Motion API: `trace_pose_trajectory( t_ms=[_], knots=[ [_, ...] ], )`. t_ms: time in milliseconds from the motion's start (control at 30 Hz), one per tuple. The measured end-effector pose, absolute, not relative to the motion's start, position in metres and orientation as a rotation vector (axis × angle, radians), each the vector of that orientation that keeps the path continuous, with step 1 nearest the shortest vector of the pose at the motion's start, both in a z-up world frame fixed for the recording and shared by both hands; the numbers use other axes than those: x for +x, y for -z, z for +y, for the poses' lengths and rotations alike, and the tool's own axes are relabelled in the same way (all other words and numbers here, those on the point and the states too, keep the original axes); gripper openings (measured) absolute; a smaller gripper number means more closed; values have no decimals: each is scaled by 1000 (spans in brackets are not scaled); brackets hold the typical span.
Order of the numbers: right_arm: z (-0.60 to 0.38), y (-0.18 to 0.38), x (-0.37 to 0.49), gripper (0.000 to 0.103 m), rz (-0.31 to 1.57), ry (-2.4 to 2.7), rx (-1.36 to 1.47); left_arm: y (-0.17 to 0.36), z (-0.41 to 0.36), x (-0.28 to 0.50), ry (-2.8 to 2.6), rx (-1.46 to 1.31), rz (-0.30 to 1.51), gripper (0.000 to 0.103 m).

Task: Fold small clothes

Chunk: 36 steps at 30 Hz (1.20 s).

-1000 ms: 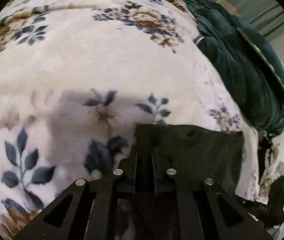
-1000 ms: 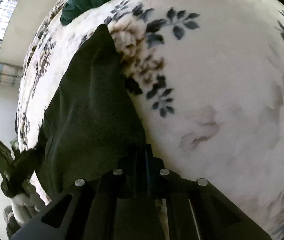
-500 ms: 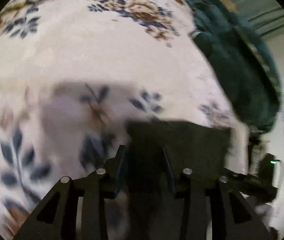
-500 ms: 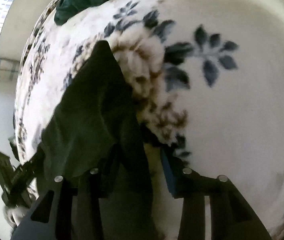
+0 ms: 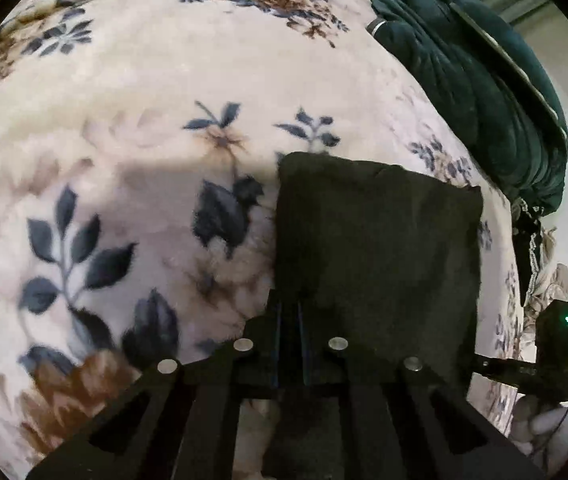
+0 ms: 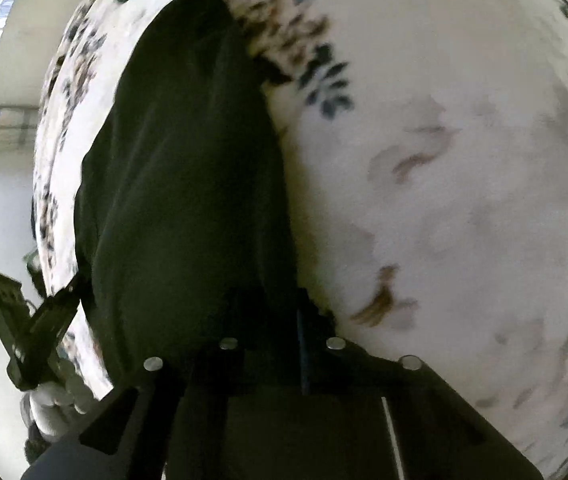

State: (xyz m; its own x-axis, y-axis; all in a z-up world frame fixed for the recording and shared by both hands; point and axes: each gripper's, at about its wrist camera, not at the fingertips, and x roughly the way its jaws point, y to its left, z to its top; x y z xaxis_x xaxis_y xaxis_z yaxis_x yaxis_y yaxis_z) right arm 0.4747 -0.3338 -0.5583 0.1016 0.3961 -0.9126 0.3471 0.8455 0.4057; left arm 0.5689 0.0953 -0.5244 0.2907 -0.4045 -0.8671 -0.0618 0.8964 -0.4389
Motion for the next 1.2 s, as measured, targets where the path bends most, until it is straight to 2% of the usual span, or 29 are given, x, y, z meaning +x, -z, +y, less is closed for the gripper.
trace_pose_trajectory(
  t_ms=[33,67,100,167,233,367,400,433,500,533,567,600,733,833,933,967,1000,1033,1067,1200],
  knots=[
    [-333,557,474,11,1497,-40,603,517,97,564,251,-454,1261,11],
    [-329,554,473,11,1496,-51,578,511,98,557,265,-488,1267,20],
    [-329,550,472,13,1502,-63,566,503,100,544,281,-534,1271,25],
    [-331,539,463,21,1516,-84,569,496,100,521,303,-576,1270,41],
    [-331,528,450,41,1523,-111,590,495,90,496,324,-589,1287,41],
    [-321,523,413,42,1560,-144,608,524,68,469,306,-537,1370,38],
    [-313,526,408,42,1573,-145,594,529,67,466,296,-533,1368,33],
    [-308,531,401,42,1593,-145,583,532,68,462,277,-525,1341,11],
    [-300,546,387,42,1632,-159,602,533,75,461,260,-528,1309,6],
    [-294,552,381,29,1635,-162,607,532,78,461,253,-511,1290,5],
    [-293,554,376,10,1621,-142,586,531,79,462,254,-496,1285,5],
    [-291,555,373,0,1608,-109,554,532,81,463,252,-486,1285,4],
    [-305,559,368,0,1575,0,573,532,85,466,281,-441,1305,5],
    [-305,554,368,0,1578,-35,588,523,93,462,292,-469,1327,10],
    [-311,541,359,2,1588,-67,552,506,102,439,297,-538,1320,28],
    [-311,535,353,3,1591,-76,547,502,102,423,300,-544,1331,29],
    [-311,530,349,11,1590,-83,546,501,99,412,302,-538,1346,29],
    [-310,525,339,23,1593,-87,542,502,95,395,303,-521,1370,29],
    [-309,522,331,28,1594,-87,547,506,89,376,318,-505,1401,29],
    [-301,516,284,31,1625,-93,571,538,73,306,295,-356,1548,29]
  ],
)
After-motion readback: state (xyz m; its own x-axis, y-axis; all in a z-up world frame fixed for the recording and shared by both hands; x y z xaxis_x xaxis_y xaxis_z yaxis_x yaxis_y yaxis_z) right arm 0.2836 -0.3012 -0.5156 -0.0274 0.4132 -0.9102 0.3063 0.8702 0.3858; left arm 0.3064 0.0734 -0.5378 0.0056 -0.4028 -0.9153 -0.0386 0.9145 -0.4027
